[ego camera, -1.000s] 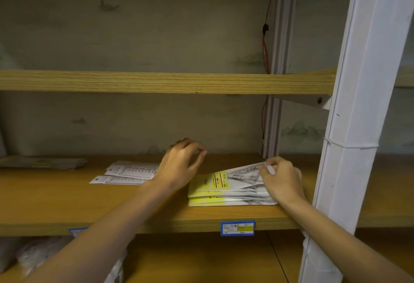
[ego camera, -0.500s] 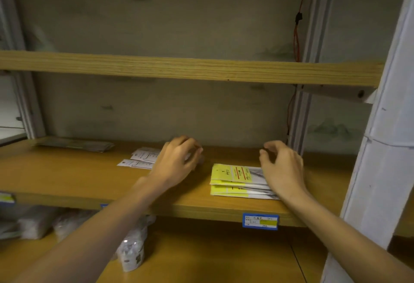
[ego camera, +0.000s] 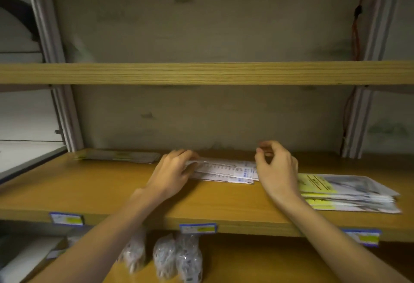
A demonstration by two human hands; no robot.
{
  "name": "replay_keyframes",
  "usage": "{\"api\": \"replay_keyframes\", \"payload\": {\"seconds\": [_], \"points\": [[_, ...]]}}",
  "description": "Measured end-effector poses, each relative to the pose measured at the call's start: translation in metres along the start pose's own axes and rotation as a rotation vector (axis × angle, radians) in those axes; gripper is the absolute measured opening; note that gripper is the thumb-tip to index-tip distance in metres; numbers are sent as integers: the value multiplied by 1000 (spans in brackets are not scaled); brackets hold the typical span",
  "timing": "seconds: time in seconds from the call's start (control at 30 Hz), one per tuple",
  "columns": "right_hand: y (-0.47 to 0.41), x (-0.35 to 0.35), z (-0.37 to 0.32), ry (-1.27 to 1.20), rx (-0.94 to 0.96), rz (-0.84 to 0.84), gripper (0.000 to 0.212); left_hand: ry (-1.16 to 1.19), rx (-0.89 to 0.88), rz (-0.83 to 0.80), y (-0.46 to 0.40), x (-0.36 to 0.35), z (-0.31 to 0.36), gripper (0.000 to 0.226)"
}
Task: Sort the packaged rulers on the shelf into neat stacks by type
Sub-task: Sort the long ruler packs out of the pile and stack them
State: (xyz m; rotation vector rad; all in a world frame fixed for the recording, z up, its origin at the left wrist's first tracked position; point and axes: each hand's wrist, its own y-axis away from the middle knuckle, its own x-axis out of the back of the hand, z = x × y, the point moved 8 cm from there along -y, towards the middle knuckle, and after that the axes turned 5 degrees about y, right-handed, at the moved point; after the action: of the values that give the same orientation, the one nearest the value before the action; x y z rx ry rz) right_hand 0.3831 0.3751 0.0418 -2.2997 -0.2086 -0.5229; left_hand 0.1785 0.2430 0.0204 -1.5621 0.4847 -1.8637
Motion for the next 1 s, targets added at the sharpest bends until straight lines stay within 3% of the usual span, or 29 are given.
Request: {"api": "replay_keyframes", "payload": {"seconds": [0.17,0.43,0.63,1.0], "points": [[7,-22,-17,16,12,79,16,36,-41,-66,-5,-5,-15,24],[6,-39,-15,210,100,133,18,47,15,-315,-21,-45,-17,41],[8,-40,-9,222,130,179,15,76,15,-218,-18,-52,-17,33],[5,-34,9,94,-48,199,13,242,-48,-106,-15,-41,-14,31]]}}
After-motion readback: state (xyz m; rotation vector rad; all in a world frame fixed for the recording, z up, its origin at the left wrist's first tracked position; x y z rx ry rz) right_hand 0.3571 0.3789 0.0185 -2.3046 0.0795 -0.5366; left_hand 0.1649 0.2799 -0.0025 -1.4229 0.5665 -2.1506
